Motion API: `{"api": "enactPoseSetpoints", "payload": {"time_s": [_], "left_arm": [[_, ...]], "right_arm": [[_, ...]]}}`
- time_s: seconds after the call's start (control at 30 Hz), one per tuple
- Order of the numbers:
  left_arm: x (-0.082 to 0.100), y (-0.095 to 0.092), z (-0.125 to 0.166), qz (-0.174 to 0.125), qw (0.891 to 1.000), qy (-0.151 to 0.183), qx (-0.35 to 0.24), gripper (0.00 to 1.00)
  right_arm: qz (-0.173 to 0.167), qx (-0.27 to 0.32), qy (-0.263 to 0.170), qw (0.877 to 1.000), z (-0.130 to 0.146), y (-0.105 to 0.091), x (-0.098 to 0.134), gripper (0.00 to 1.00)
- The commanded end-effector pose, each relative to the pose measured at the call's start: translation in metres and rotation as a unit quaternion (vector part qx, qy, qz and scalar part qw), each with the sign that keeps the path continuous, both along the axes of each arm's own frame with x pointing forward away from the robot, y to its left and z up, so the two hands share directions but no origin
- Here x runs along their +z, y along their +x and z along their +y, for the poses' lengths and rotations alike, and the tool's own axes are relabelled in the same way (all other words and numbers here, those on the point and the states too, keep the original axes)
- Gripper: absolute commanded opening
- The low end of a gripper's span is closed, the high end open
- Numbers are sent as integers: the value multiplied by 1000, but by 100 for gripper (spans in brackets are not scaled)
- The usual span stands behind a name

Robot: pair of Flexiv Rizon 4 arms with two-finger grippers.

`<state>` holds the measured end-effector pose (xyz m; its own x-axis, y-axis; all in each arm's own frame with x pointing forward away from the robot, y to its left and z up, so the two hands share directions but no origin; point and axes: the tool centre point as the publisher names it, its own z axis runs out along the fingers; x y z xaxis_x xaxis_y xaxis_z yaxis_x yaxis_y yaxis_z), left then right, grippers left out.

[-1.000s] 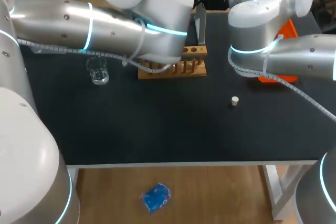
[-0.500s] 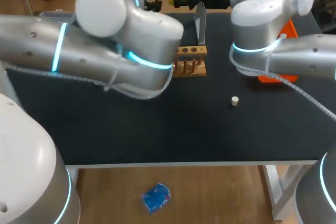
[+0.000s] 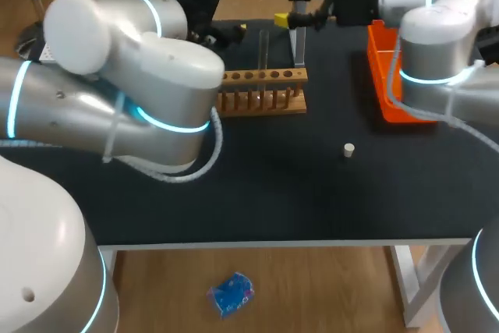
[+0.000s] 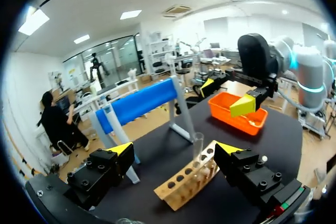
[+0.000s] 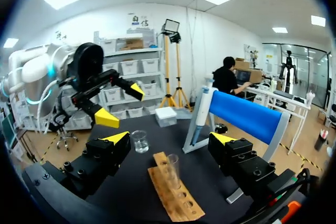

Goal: Invert the test tube, pick up the pipette, mount the tip to pipette, aspirate from beaker and dispense into the tube, eject the tip, return the pipette, and cap with the stopper.

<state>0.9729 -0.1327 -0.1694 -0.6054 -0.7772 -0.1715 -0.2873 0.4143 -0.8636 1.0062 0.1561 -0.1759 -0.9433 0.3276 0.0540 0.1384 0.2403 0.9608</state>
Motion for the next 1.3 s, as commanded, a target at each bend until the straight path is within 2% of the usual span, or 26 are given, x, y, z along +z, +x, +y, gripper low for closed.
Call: {"api": "enactPoseSetpoints", "payload": {"time_s": [0.03, 0.2, 0.27, 0.73, 0.77, 0.8, 0.87, 0.97, 1.03, 1.17, 1.3], "left_arm": [[-4, -7, 4, 93, 950, -3, -298, 100], [-10, -11, -4, 117, 925, 7, -360, 100], [-13, -11, -8, 120, 921, 15, -370, 100], [-13, -11, -8, 120, 921, 15, -370, 100], [-13, -11, -8, 120, 921, 15, -370, 100], [-16, -9, -6, 125, 917, 12, -378, 100], [-19, -5, -4, 131, 908, 27, -397, 100], [-18, 4, -5, 135, 904, 33, -404, 100], [-19, 11, -8, 136, 901, 34, -410, 100], [-27, 22, -17, 148, 887, 16, -436, 100], [-31, 35, -22, 156, 883, 21, -442, 100]], "right_arm": [[0, 25, -11, 1000, -45, -29, 6, 100], [-10, 10, -16, 1000, -51, -35, 5, 100], [-10, 10, -16, 1000, -51, -35, 5, 100], [-10, 10, -16, 1000, -51, -35, 5, 100], [-4, 8, -16, 1000, -57, -38, -1, 100], [1, 6, -12, 1000, -62, -43, -5, 100], [3, 1, -6, 1000, -75, -54, -11, 100], [5, -9, -7, 1000, -93, -71, -18, 100], [2, -15, -10, 1000, -101, -81, -21, 100], [-18, 0, -4, 1000, -113, -100, -28, 100], [-22, 13, -7, 1000, -122, -117, -35, 100]]}}
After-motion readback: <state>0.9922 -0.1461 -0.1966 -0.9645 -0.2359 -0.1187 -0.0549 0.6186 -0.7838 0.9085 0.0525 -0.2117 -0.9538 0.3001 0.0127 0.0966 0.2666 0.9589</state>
